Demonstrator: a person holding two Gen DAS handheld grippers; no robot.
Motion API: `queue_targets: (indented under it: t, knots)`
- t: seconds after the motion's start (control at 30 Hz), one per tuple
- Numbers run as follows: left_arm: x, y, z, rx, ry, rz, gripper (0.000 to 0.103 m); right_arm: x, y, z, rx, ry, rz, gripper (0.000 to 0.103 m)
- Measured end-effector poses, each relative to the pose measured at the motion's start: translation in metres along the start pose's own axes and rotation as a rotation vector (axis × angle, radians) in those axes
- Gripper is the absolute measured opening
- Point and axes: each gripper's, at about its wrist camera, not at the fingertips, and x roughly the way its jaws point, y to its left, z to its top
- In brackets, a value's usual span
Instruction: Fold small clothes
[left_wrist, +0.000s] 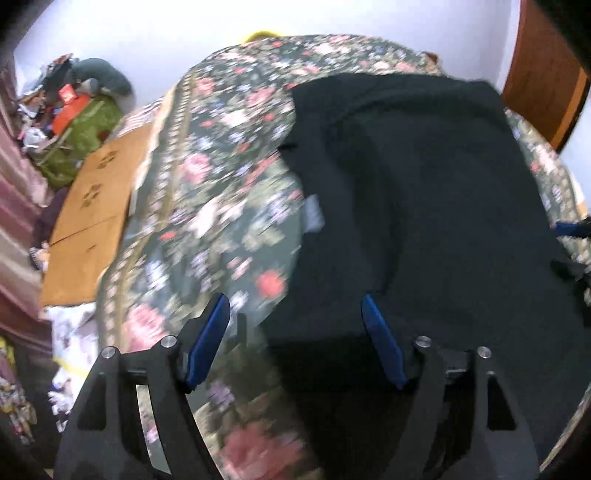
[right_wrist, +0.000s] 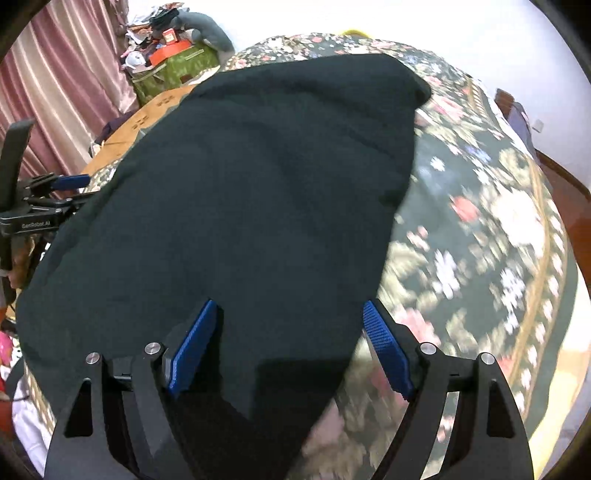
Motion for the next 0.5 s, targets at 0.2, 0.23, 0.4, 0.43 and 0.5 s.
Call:
queue_targets:
  t: [0.2, 0.23, 0.4, 0.43, 0.5]
  knots:
    - [-0.012, 0.031, -0.029, -0.089, 0.023, 0.053, 0.073, -0.018, -0.01, -0.01, 0.036, 0.011, -0.042, 0.079]
    - [-0.018, 0.036, -0.034, -0.11, 0.017, 0.056, 0.073, -0.022, -0.01, -0.011, 0.036, 0.006, -0.05, 0.079]
    - [-0.056, 0.042, -0.046, -0.167, -0.046, 0.02, 0.073, -0.053, -0.003, -0.014, 0.026, -0.057, -0.07, 0.079]
    - [-0.061, 0.042, -0.047, -0.175, -0.055, 0.006, 0.073, -0.062, -0.001, -0.015, 0.025, -0.078, -0.069, 0.079]
    - [-0.076, 0.037, -0.051, -0.194, -0.075, -0.044, 0.073, -0.073, 0.004, -0.017, 0.024, -0.106, -0.065, 0.079]
